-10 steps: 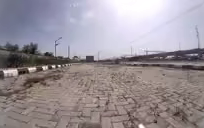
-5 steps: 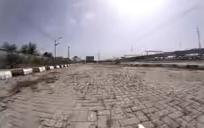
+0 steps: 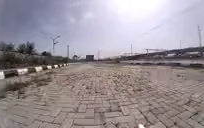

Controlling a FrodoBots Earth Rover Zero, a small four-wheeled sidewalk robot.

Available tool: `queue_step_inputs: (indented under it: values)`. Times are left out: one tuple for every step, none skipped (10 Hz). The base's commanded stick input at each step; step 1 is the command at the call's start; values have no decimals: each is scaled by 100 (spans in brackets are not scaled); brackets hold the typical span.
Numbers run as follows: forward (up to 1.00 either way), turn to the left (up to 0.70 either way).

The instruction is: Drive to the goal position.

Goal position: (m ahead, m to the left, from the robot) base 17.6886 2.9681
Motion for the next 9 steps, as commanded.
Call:
queue_step_inputs:
  values:
    - [100,9]
    - [100,1]
    - [100,0]
    - [100,0]
    - [100,0]
    - [100,0]
    - [100,0]
    - [100,0]
    - [100,0]
